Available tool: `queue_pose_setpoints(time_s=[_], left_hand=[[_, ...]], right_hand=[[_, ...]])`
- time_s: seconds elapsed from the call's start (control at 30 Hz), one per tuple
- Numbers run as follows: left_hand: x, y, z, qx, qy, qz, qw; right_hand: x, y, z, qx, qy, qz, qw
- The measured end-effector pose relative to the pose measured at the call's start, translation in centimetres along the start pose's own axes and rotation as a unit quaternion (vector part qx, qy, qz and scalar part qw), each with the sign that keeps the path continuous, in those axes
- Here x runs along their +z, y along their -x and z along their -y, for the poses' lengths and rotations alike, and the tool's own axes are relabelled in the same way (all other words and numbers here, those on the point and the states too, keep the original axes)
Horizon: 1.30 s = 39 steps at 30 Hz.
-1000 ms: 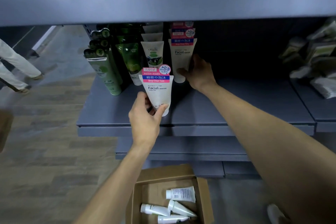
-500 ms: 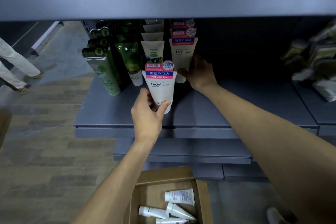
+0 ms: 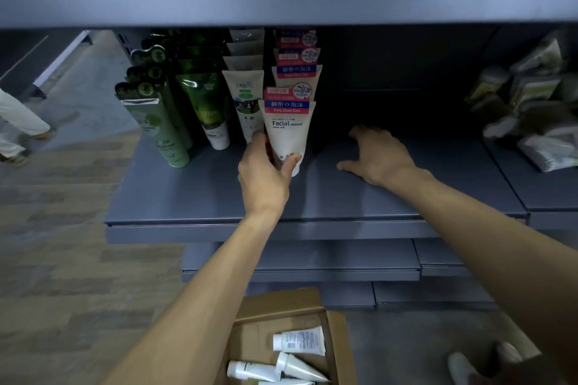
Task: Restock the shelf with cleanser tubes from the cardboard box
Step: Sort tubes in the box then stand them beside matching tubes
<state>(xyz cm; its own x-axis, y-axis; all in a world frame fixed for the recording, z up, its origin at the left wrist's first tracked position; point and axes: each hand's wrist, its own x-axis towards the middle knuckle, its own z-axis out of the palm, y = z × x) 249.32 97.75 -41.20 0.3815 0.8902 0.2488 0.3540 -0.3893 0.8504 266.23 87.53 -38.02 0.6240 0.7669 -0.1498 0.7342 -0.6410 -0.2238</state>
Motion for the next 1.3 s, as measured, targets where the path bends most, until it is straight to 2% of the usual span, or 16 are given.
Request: queue_pose_setpoints(time_s=[0.3,1.3], left_hand=[[1.2,-0.5,-0.5,-0.003,-0.001,0.002,1.000],[3.3,-1.5,-1.5,0.006,0.003,-0.017,1.000]], right_hand=[[-0.4,-0.4,0.9,0.010,0.014,0.042,0.999],[-0.2,-0.4,0.3,0.005,-0.011,0.037,0.999]])
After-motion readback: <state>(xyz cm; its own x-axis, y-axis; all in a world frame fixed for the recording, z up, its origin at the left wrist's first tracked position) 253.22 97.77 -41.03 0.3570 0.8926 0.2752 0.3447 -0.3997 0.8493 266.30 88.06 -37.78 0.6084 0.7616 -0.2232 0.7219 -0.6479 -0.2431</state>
